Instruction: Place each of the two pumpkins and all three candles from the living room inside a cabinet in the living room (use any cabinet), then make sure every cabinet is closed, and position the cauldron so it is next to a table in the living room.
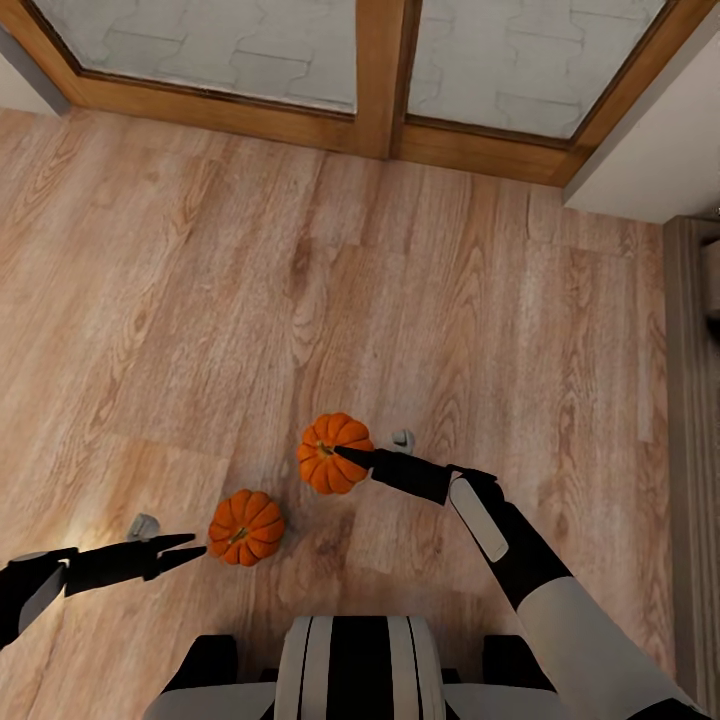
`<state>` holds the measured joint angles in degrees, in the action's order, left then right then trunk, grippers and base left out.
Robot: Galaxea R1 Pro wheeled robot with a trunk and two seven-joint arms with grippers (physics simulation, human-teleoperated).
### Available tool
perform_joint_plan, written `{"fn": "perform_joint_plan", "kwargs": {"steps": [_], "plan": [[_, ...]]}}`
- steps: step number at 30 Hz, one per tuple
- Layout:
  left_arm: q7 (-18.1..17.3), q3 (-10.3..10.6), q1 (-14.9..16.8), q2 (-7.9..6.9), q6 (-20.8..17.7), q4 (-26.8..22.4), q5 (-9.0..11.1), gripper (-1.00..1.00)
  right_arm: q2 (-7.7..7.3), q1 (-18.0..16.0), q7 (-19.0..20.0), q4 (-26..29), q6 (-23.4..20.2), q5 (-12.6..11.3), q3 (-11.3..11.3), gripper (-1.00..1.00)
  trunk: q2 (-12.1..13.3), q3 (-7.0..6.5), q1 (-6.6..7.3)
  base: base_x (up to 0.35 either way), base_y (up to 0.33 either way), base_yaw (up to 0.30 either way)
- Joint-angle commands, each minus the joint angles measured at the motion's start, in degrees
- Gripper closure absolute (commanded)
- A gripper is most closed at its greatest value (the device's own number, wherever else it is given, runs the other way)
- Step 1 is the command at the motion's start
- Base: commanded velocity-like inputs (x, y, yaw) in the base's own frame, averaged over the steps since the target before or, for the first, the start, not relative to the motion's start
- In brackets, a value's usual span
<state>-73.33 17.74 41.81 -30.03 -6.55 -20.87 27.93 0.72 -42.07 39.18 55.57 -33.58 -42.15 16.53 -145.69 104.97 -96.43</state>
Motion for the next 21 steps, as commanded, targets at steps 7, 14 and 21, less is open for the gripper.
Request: {"fn": "perform_joint_plan", "kwargs": {"steps": [7, 14, 21], "plan": [[-0.15, 0.32, 0.02, -0.14, -0.66, 0.00, 0.55, -1.00, 0.06, -0.03, -0.16, -0.02, -0.43, -0.48, 0.00, 1.00, -0.01, 0.03, 0.01, 0.033, -0.067, 0.000], [-0.06, 0.20, 0.02, -0.23, -0.66, 0.31, 0.62, -1.00, 0.03, -0.03, -0.16, -0.02, -0.43, -0.48, 0.00, 1.00, -0.01, 0.03, 0.01, 0.087, -0.080, 0.000], [-0.02, 0.14, 0.02, -0.30, -0.70, 0.39, 0.64, -1.00, -0.01, -0.03, -0.16, -0.02, -0.43, -0.48, 0.00, 1.00, -0.01, 0.03, 0.01, 0.004, -0.003, 0.000]]}}
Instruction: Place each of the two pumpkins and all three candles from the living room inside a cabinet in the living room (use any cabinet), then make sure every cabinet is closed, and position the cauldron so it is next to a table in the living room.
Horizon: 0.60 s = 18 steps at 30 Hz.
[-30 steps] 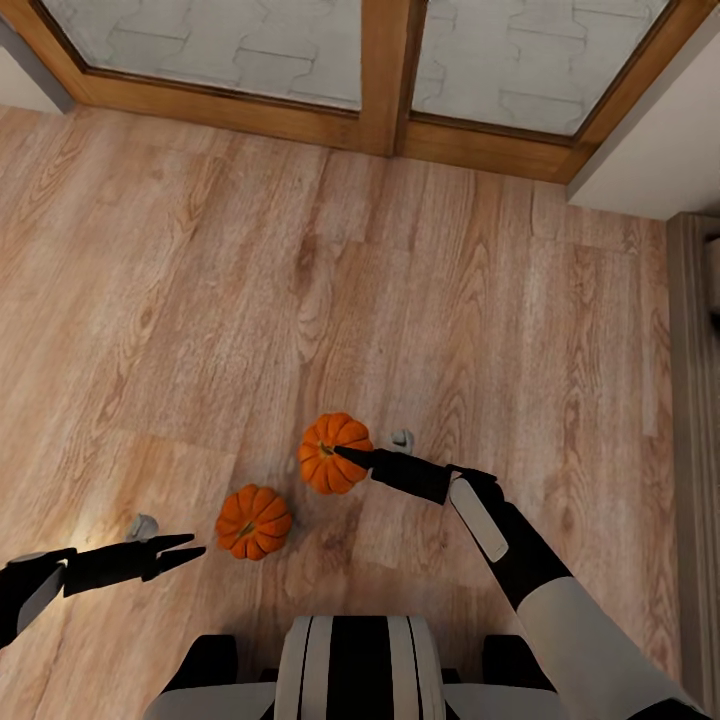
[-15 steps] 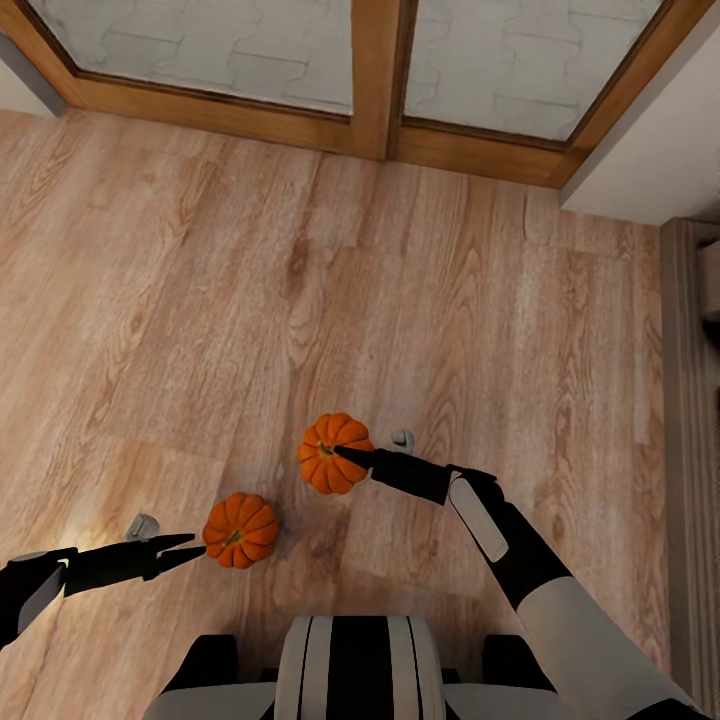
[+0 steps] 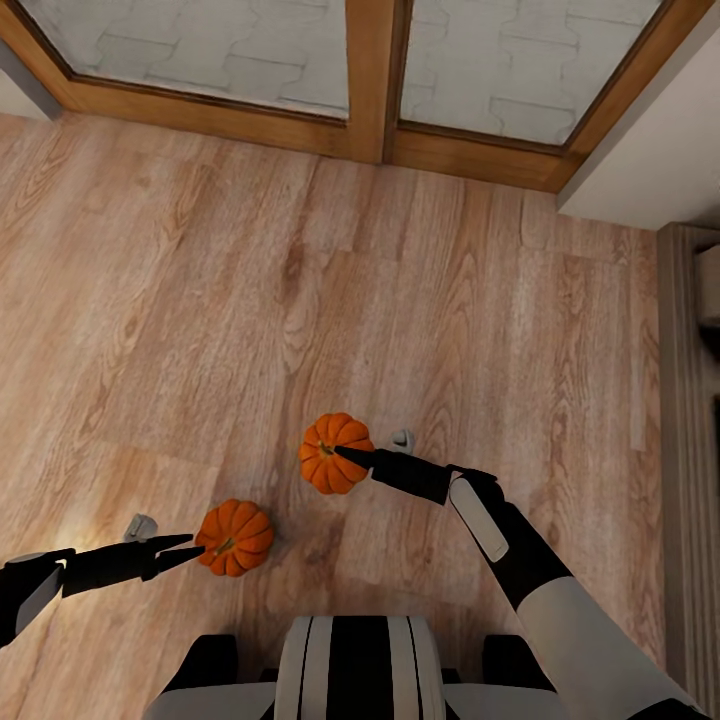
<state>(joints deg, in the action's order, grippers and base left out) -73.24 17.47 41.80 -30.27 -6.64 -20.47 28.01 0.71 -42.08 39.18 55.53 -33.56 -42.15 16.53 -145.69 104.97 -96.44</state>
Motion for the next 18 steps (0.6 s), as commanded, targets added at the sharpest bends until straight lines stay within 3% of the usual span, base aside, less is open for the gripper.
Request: {"fn": "perform_joint_plan", "kwargs": {"steps": [1, 18], "plan": [[-0.07, 0.46, 0.03, -0.08, -0.64, 0.04, 0.55, -1.00, -0.01, -0.02, -0.16, 0.01, -0.45, -0.48, -0.01, 1.00, -0.01, 0.03, 0.01, 0.029, -0.095, 0.000], [0.02, 0.46, 0.03, -0.21, -0.67, 0.15, 0.55, -1.00, -0.01, -0.02, -0.17, 0.01, -0.45, -0.57, -0.01, 1.00, -0.01, 0.03, 0.01, 0.030, -0.042, 0.000]]}}
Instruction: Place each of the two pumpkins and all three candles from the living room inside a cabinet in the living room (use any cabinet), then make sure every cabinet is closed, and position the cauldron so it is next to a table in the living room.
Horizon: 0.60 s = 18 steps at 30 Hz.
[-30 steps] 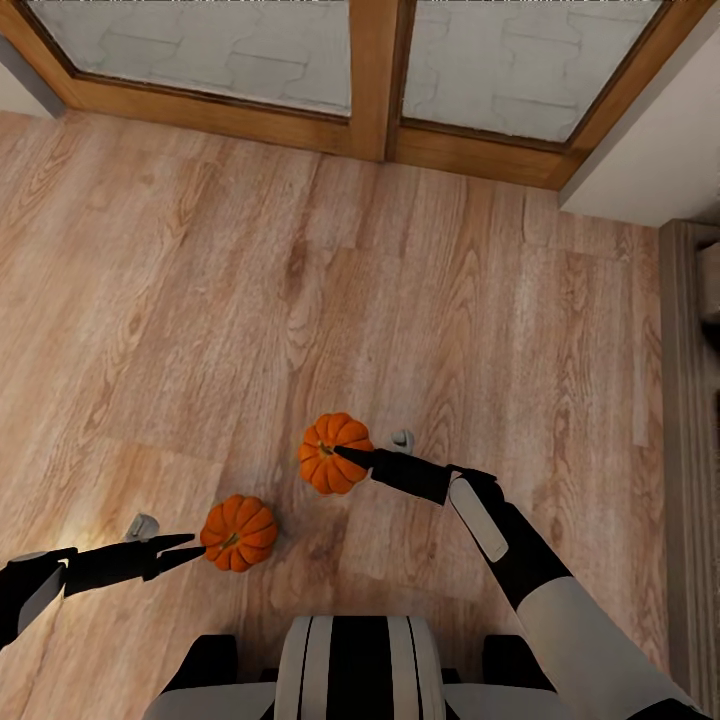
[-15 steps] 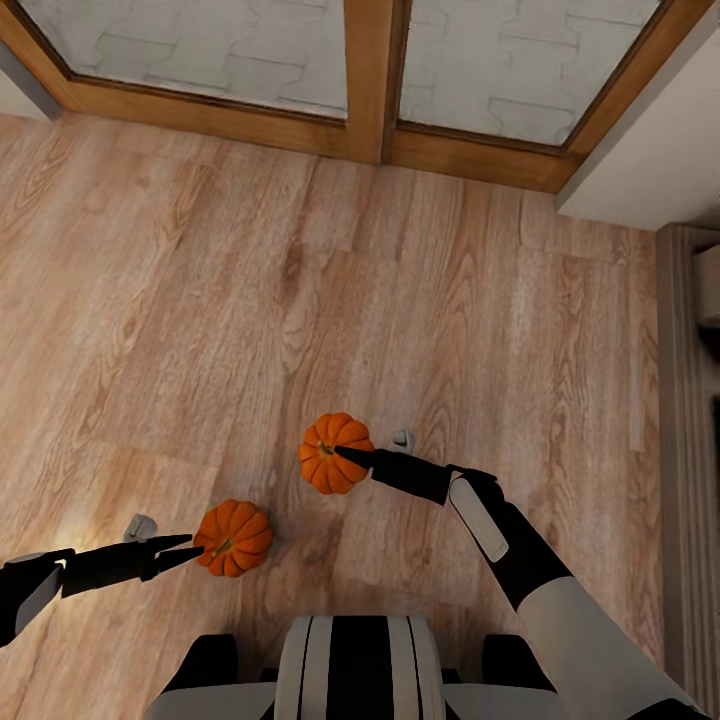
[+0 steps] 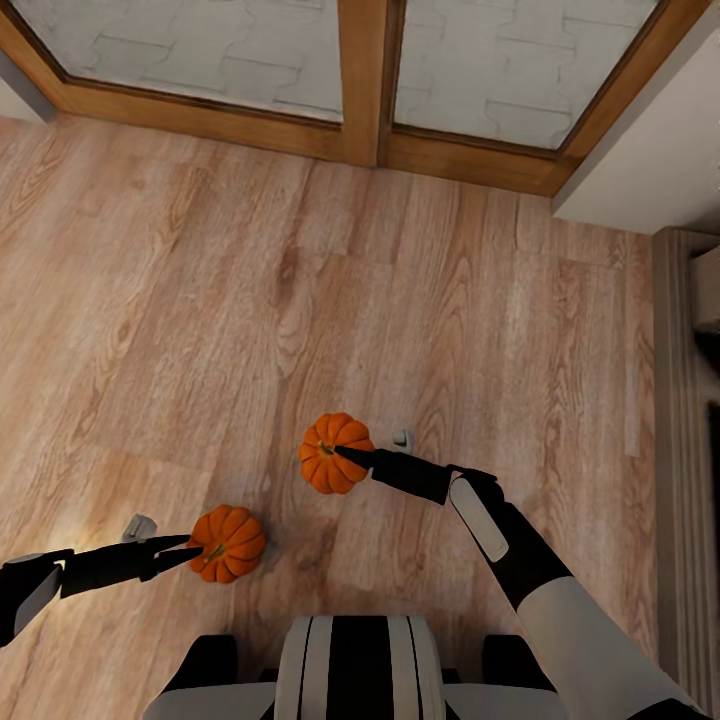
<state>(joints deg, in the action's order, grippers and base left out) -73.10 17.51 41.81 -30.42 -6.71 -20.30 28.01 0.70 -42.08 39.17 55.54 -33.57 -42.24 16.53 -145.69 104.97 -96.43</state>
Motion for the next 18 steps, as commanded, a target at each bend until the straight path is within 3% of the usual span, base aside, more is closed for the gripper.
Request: {"fn": "perform_joint_plan", "kwargs": {"steps": [1, 18], "plan": [[-0.11, 0.38, 0.03, -0.07, -0.60, -0.01, 0.55, -1.00, 0.00, -0.02, -0.17, 0.01, -0.45, -0.47, -0.01, 1.00, -0.01, 0.03, 0.01, 0.015, -0.018, 0.000], [1.25, 0.00, 0.03, -0.08, -1.75, 3.89, 0.58, -1.00, 0.02, -0.02, -0.21, 0.01, -0.45, -0.47, -0.01, 1.00, -0.01, 0.03, 0.01, 0.001, -0.001, 0.000]]}}
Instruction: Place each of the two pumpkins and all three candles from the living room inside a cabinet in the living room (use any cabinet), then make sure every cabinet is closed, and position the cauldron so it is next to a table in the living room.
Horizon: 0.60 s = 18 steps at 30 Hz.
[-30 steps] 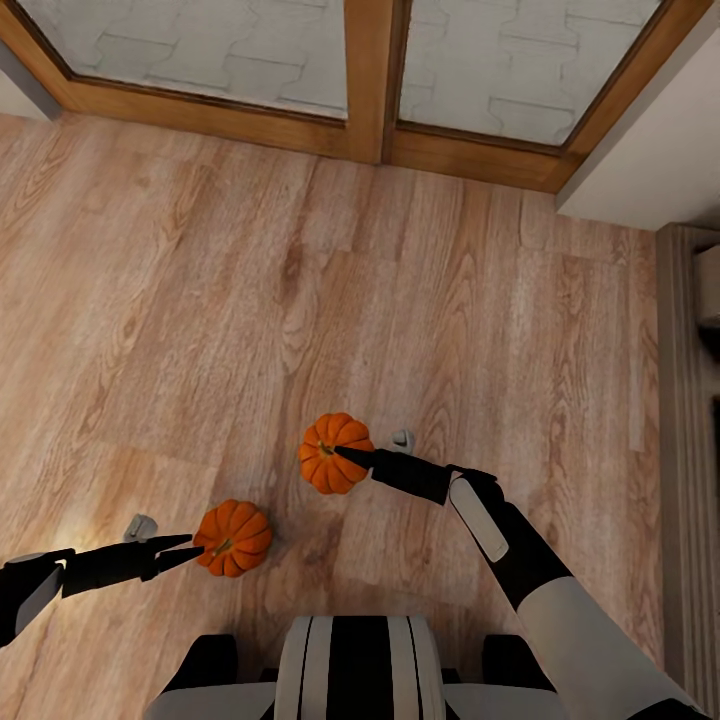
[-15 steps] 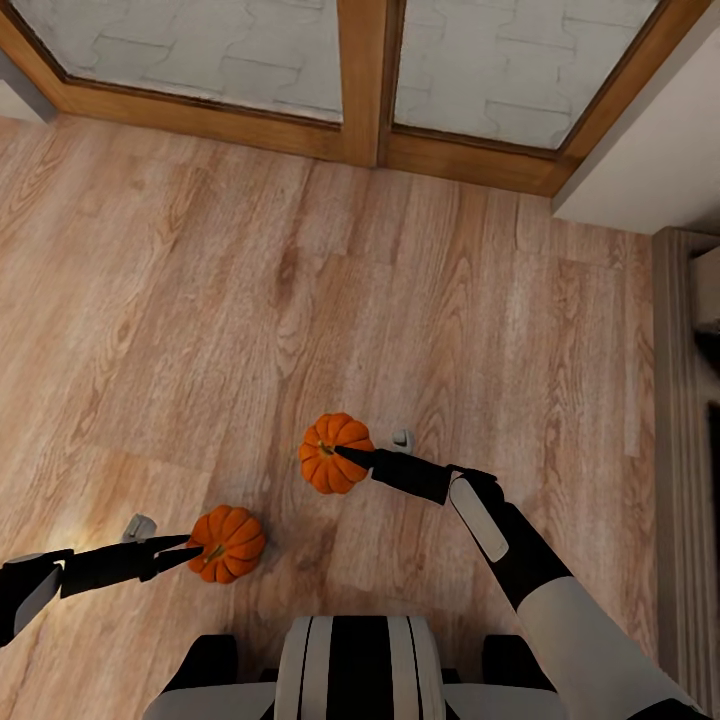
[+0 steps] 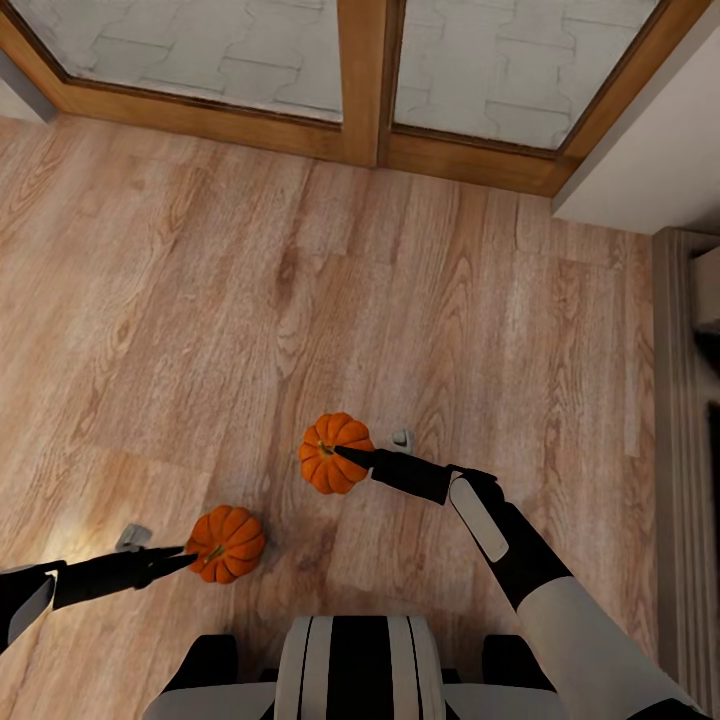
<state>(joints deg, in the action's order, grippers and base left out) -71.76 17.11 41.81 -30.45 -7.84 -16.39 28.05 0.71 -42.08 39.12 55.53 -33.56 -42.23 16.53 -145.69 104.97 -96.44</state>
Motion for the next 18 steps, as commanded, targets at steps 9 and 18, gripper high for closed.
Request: {"fn": "perform_joint_plan", "kwargs": {"steps": [9, 18], "plan": [[5.20, 0.40, 0.03, 0.40, -0.95, -0.62, 1.01, -1.00, -0.10, -0.02, -0.10, 0.01, -0.46, -0.48, -0.01, 1.00, -0.01, 0.03, 0.01, 0.000, 0.000, 0.000], [5.30, 0.21, 0.03, 0.56, -0.98, -0.60, 1.00, -1.00, -0.10, -0.01, -0.10, 0.01, -0.46, -0.48, -0.01, 1.00, -0.01, 0.02, 0.01, 0.000, 0.000, -0.004]]}}
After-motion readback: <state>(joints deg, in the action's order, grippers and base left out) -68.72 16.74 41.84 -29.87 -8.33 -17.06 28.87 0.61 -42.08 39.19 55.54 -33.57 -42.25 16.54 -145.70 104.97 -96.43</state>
